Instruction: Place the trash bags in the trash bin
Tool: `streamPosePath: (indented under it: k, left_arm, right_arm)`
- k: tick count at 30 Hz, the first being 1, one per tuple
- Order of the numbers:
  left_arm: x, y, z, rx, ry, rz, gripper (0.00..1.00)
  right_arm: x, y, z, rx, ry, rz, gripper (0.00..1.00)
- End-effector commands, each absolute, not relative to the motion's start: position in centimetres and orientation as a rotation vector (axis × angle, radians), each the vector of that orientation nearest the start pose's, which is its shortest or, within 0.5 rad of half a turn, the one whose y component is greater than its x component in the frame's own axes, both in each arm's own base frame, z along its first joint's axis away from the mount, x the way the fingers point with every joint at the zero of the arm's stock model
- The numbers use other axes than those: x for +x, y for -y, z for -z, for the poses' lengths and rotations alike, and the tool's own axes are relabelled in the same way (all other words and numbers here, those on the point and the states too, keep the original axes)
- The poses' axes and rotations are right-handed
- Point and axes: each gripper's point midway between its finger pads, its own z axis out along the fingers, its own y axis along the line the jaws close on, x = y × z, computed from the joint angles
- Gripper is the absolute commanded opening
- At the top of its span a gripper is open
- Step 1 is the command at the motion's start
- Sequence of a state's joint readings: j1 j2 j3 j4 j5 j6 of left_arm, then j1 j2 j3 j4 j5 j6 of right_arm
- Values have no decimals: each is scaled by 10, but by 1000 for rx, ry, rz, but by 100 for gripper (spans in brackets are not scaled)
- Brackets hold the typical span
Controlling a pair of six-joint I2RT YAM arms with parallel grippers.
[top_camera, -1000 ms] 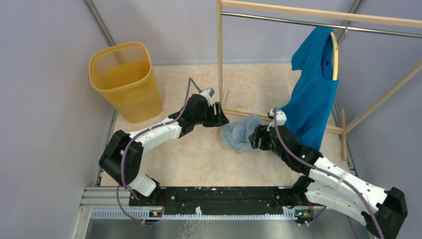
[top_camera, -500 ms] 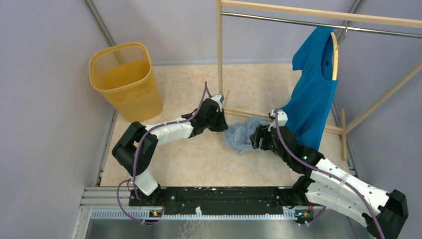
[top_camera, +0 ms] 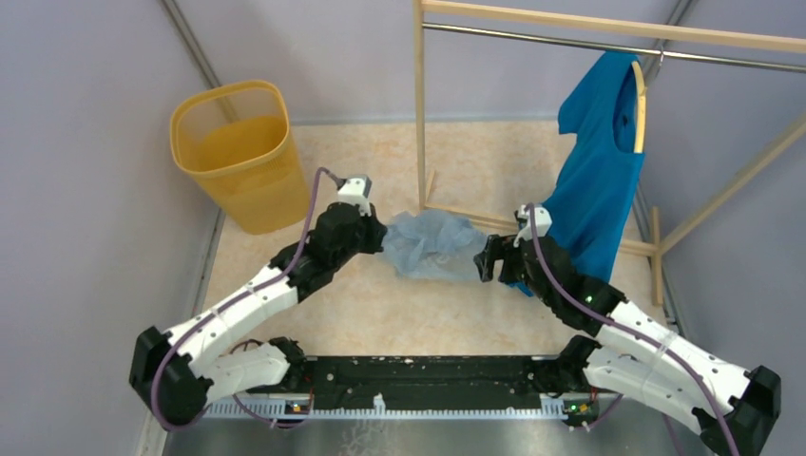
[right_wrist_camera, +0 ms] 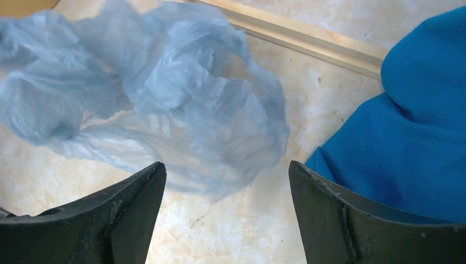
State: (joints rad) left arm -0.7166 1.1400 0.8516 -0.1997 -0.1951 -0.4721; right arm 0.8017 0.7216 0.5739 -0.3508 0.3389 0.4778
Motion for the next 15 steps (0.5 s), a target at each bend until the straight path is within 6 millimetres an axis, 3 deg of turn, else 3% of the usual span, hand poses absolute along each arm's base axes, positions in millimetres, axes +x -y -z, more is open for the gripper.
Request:
streamPosePath:
  k: [1,6,8,12,15]
  left_arm:
    - [260,202,-159,126,-2139,492,0]
    - [250,206,-170,118,-2110,584,0]
    - [250,207,-173,120,-2104,588,0]
    - [249,206,-178,120,-2109,589,0]
    - [246,206,-182,123,-2108,601,0]
  right_arm:
    - [224,-185,-197,-147,-2002,-542,84]
    - [218,-231,-237,-310,-1974,-748,86]
    - [216,-254,-250,-378,-1939,-854,81]
    - [209,-308,-233,-488,-1977,-1022,64]
    - [199,-352,-219,-559,-1974,-1073,60]
